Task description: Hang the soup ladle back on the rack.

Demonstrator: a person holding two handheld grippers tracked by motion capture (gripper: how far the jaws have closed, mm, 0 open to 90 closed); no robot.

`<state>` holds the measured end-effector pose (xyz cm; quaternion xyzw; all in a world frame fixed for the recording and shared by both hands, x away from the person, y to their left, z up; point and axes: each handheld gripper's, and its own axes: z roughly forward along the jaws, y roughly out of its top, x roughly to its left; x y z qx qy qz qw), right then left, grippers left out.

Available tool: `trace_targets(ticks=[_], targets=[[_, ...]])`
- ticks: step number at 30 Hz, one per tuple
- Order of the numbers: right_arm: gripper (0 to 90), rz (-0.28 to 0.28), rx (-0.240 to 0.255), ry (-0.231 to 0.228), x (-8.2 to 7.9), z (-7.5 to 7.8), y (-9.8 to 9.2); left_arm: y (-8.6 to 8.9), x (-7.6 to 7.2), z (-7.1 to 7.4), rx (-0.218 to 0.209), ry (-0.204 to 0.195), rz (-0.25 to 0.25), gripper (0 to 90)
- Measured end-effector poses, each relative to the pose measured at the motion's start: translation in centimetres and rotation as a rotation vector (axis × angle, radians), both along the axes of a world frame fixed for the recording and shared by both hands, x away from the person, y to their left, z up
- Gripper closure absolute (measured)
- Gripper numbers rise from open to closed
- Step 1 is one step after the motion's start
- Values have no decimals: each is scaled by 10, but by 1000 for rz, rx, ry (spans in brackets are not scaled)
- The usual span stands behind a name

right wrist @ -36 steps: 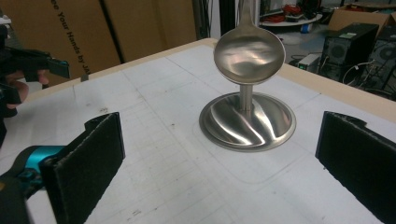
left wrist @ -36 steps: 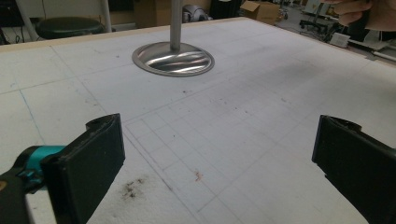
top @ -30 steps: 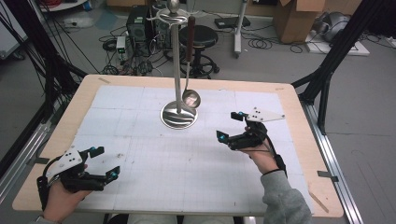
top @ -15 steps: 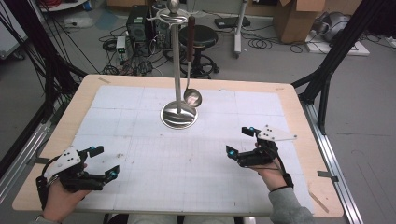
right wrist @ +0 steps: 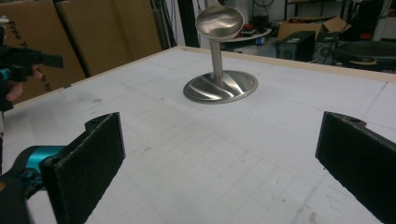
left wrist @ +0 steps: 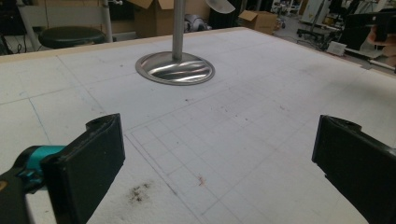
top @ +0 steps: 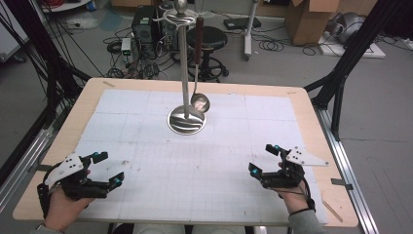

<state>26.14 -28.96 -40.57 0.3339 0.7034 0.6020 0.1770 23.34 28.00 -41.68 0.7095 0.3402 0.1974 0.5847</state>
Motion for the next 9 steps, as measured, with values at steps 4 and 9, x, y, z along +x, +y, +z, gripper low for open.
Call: trace_targets(ticks=[4,9], targets=[[1,-28,11,-21,-7,1,-8,1,1,1,-12,-13,-2,31],[1,-41,-17,-36,-10,-1,-9,2,-1,1,-24,-37,-21,31]])
